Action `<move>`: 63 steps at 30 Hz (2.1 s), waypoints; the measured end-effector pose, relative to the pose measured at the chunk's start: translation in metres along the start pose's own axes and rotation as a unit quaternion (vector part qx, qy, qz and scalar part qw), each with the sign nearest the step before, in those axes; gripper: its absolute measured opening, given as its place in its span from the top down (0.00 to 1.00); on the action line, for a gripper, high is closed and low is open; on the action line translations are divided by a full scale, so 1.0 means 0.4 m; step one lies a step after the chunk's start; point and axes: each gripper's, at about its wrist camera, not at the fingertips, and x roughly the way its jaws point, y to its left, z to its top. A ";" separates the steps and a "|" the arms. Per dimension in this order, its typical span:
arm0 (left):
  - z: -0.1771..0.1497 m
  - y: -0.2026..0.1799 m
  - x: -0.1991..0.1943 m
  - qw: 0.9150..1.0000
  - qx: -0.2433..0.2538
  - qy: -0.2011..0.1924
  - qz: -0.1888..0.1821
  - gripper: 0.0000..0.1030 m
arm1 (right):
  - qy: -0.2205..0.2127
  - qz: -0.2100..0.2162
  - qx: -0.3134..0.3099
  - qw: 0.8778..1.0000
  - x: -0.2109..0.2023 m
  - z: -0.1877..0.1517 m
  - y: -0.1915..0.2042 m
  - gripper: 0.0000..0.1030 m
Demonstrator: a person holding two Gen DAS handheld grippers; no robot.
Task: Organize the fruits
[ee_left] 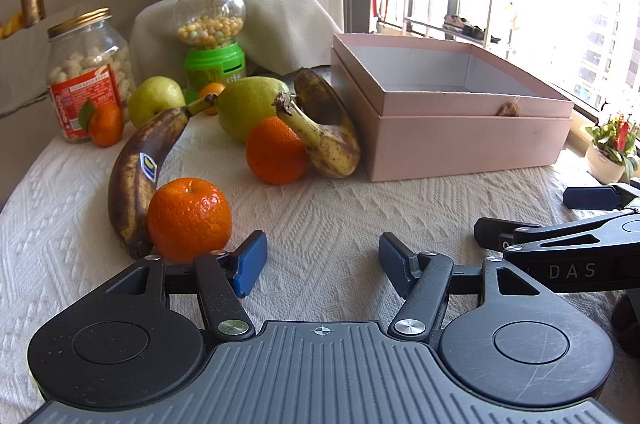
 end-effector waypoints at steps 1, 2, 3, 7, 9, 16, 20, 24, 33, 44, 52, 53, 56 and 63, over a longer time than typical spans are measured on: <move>0.000 0.000 0.000 1.000 0.000 0.000 0.000 0.34 | 0.000 0.000 0.000 1.000 0.000 0.000 -0.001 0.00; 0.000 0.000 0.000 1.000 0.000 0.000 0.000 0.34 | 0.000 0.001 -0.001 1.000 0.005 0.000 0.004 0.00; 0.000 0.001 0.000 1.000 0.000 0.000 0.000 0.34 | 0.001 0.002 -0.002 1.000 0.005 0.000 0.003 0.00; 0.000 0.007 -0.001 1.000 -0.007 -0.001 -0.006 0.35 | 0.044 0.017 -0.009 0.999 0.002 0.025 -0.006 0.00; 0.000 0.008 -0.001 1.000 -0.007 -0.002 -0.007 0.36 | 0.058 0.009 -0.008 0.998 -0.001 0.030 -0.003 0.00; 0.005 0.061 -0.051 0.996 -0.042 -0.006 -0.083 0.39 | 0.069 0.012 -0.017 0.997 0.004 0.031 0.004 0.00; 0.052 0.141 -0.148 0.992 -0.043 -0.075 -0.087 0.39 | 0.066 0.020 -0.038 0.997 0.006 0.037 0.012 0.00; 0.116 0.271 -0.129 0.994 -0.051 -0.087 -0.038 0.39 | 0.038 0.010 -0.067 0.997 -0.010 0.046 0.043 0.04; 0.196 0.537 0.123 0.987 -0.154 -0.047 0.030 0.39 | -0.021 0.049 -0.088 0.995 -0.053 0.069 0.105 0.04; 0.200 0.580 0.223 0.985 -0.169 -0.031 0.030 0.52 | -0.002 0.065 -0.095 0.993 -0.046 0.062 0.121 0.04; 0.129 0.508 0.063 0.990 -0.125 -0.057 -0.001 0.53 | -0.018 0.070 -0.104 0.992 -0.066 0.069 0.137 0.04; 0.118 0.497 0.039 0.991 -0.123 -0.059 -0.012 0.53 | -0.018 0.072 -0.104 0.992 -0.067 0.070 0.139 0.04; 0.072 0.451 -0.048 0.988 -0.127 -0.060 -0.068 0.53 | -0.015 0.076 -0.103 0.992 -0.064 0.069 0.151 0.04; -0.023 0.298 -0.150 0.972 -0.094 -0.011 -0.213 0.53 | -0.011 0.087 -0.089 0.992 -0.061 0.061 0.167 0.04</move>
